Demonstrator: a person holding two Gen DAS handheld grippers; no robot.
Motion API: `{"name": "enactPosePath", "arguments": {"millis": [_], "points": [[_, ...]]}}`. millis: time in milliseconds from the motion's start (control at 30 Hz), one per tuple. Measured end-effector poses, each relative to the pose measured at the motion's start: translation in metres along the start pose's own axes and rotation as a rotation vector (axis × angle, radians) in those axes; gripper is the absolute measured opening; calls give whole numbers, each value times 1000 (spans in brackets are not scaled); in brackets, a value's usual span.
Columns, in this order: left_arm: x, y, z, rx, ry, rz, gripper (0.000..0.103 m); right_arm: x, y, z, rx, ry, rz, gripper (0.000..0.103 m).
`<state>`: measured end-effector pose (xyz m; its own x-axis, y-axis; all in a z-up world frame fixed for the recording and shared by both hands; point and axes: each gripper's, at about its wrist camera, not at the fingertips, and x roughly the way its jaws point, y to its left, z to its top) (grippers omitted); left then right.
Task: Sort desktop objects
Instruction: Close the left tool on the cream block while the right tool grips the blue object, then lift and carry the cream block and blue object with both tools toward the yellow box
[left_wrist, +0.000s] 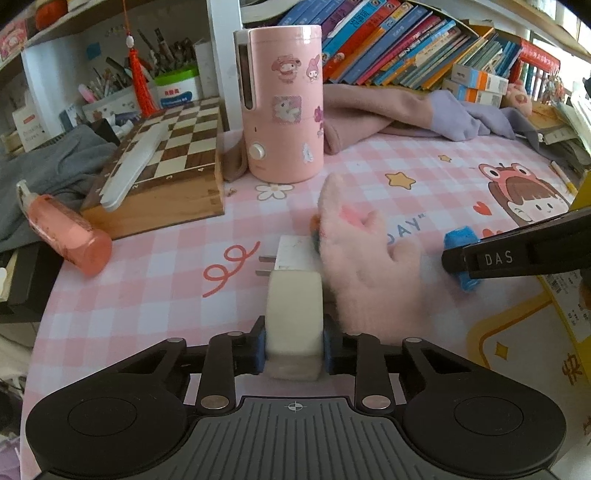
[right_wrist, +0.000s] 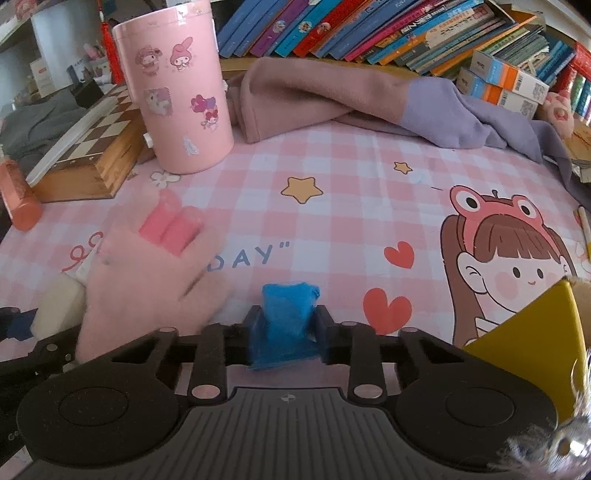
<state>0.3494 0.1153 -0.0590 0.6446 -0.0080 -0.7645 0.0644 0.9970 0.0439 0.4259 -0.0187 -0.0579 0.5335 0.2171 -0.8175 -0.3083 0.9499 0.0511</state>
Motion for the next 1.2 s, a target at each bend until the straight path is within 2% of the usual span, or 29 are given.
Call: {"name": "enactPosePath", "arguments": {"millis": [533,800,1200], "points": [[-66,5,1,-67,-113,3,25,-47,3,-9,11,-88,80,25],[-93,6,-13,-78,-145,-5,25,-74,6,-27,20,-110,110,25],[-137,10,-43,-105,-194,-28,25,-118,19,-62,-24,-162,101,25]]}}
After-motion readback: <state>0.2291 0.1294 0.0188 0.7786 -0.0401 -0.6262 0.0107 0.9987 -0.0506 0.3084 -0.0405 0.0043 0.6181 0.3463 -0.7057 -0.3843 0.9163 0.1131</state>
